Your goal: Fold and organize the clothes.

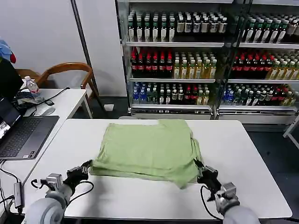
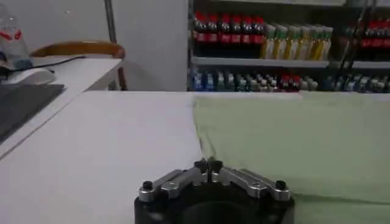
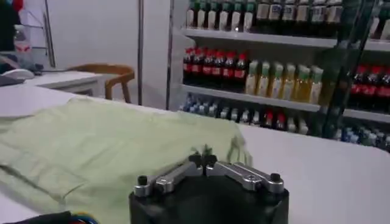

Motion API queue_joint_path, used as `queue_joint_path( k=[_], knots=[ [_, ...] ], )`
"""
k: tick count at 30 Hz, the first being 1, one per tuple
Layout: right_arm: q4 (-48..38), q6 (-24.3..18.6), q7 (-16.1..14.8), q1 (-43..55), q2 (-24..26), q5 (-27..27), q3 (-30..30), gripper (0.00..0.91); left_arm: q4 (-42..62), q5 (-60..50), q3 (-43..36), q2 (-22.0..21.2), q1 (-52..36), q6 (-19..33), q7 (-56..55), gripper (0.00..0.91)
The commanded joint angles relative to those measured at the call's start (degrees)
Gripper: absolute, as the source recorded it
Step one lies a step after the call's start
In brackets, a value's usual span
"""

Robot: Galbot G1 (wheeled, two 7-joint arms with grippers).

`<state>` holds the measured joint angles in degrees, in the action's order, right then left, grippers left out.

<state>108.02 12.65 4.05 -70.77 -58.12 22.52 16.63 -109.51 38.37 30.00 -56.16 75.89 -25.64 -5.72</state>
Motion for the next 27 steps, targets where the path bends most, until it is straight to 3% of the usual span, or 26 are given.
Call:
queue_joint_path(
  k=[1, 13, 14, 15, 23, 27],
  knots=[
    [-7.1, 0.2, -0.2, 8.8, -0.9, -0.3, -3.1, 0.0, 5.2, 1.5, -1.4, 0.2, -6.3, 0.5, 0.5, 0.06],
    [-8.6, -0.2, -0.5, 8.7, -1.3, -1.9, -3.8, 0.0, 7.8, 1.1, -3.2, 0.2, -8.9, 1.0, 1.4, 0.081],
    [-8.8, -0.1, -0.4, 8.7, -1.4, -2.5, -4.0, 0.0, 8.1, 0.8, -3.7, 0.2, -9.0, 1.1, 1.4, 0.705],
    [-9.0, -0.2, -0.5, 8.9, -1.4, -2.9, -4.1, 0.907, 8.5, 0.4, -4.2, 0.0, -9.2, 1.4, 1.6, 0.907],
    [-14.2, -1.0, -0.4, 14.7, -2.0, -3.5, -4.7, 0.907, 9.2, -3.3, -5.0, -0.3, -9.0, 3.7, 2.2, 0.907],
    [-12.3, -0.9, -0.1, 14.0, -0.6, -2.4, -3.2, 0.907, 8.3, -3.1, -3.6, 0.2, -8.4, 5.3, 2.6, 0.907]
  ],
)
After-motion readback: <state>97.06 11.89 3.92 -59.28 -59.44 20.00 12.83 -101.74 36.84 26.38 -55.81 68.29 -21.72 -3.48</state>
